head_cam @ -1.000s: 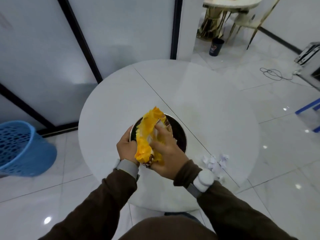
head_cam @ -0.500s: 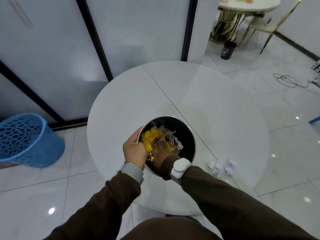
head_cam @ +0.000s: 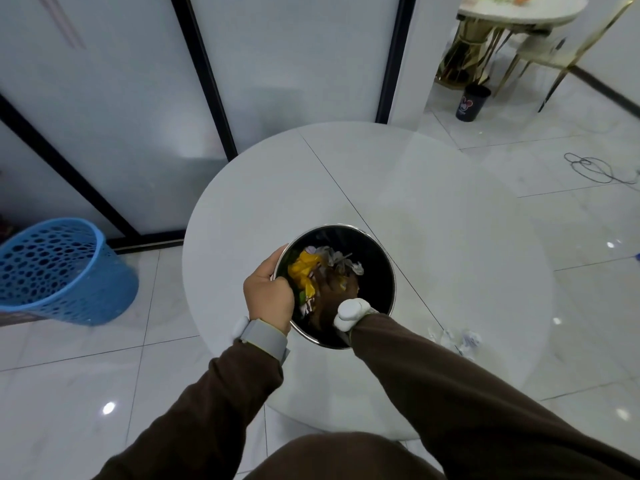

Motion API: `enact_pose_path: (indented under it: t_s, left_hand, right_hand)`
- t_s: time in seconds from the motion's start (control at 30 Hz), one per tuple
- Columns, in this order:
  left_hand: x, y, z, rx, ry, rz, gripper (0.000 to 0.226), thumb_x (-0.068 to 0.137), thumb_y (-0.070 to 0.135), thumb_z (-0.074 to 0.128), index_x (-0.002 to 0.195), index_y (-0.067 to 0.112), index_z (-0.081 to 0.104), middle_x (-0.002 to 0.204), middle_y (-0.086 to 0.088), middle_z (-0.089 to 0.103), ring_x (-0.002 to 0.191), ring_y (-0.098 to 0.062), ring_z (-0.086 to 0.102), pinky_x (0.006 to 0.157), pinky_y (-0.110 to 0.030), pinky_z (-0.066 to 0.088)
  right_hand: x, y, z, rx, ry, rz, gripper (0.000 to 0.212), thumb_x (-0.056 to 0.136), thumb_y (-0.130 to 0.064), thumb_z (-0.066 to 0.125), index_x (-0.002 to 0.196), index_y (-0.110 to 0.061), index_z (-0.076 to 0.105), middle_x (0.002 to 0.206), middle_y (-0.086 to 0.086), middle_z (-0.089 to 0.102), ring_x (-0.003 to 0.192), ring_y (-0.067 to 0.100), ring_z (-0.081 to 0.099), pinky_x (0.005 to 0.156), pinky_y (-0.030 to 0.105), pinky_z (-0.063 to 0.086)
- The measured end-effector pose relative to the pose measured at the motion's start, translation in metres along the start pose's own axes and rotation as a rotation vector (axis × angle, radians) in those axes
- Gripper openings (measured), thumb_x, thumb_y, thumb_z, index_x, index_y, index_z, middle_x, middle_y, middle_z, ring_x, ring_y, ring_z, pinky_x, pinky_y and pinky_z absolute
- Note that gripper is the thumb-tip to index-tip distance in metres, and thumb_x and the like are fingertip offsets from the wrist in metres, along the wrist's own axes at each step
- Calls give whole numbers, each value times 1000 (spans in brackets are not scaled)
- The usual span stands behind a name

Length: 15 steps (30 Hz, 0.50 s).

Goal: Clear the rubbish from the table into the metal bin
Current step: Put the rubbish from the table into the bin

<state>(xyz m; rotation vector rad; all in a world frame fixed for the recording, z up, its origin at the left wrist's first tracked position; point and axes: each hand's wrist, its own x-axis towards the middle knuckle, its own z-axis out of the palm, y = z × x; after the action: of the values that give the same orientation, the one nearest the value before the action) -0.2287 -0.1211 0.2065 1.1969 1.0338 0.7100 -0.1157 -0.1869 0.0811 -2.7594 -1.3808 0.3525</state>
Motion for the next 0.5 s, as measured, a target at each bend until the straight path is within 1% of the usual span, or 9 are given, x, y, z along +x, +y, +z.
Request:
enact_pose_path:
  t_s: [0.03,0.1,0.13,0.17,0.23,0.3,0.4,0.47,0.5]
  left_hand:
    - [1,-1,-1,8,13,13,76,76,-22,36,98,37,79,103,7,77,102,-18,71,90,-42,61]
    - [2,3,2,31,34,22,73,76,-22,38,102,34,76,102,11,75,100,-13,70,94,-43,60]
    - [3,4,4,29,53,26,71,77,-23,39,104,31,75,101,12,74,99,-13,70,95,-43,59]
    - [3,5,5,21,69,30,69,77,-24,40,104,30,74,101,12,74,99,-15,70,96,-44,58]
    - [5,2,11,3,76,25,70,75,-25,39,104,28,74,101,8,74,100,-17,70,97,-45,58]
    - [5,-3,14,11,70,3,72,73,-26,37,107,26,74,101,8,74,97,-13,69,95,-44,59]
    - [7,-14,18,16,55,-27,74,70,-26,37,107,25,76,102,4,76,98,-18,71,93,-45,60]
    - [8,-19,20,27,36,-40,75,69,-26,38,105,27,77,102,3,76,99,-19,71,91,-44,61]
    - [8,-21,22,40,25,-45,74,70,-26,40,104,28,77,101,4,76,99,-18,71,90,-43,61]
  right_hand:
    - [-2,-3,-1,-97,34,-66,77,94,-65,36,159,-29,14,167,4,10,154,33,8,112,64,-12]
    - [-9,-8,-18,-127,-106,-122,78,92,-69,30,158,-35,5,168,3,-2,154,32,-3,110,70,-9]
    - [-13,-11,-30,-86,-195,-135,76,92,-67,33,156,-38,3,167,3,-6,153,31,-6,111,72,-6]
    - [-12,-13,-39,-29,-216,-157,77,91,-64,40,154,-40,4,167,4,-7,153,31,-6,111,73,-3]
    - [-17,-7,-52,54,-157,-200,86,84,-57,57,151,-42,6,166,7,-2,153,32,-1,112,73,1]
    - [-23,2,-55,130,-96,-230,91,74,-51,68,148,-43,15,164,8,6,153,31,3,114,72,3]
    - [-34,21,-54,384,-7,-242,89,67,-54,74,145,-38,34,160,5,22,151,27,14,118,63,10]
    - [-47,36,-57,522,109,-264,86,67,-58,74,142,-32,41,154,4,33,146,28,27,118,58,19]
    - [-54,43,-59,584,187,-285,81,69,-55,75,140,-27,46,151,4,39,143,26,33,117,55,25]
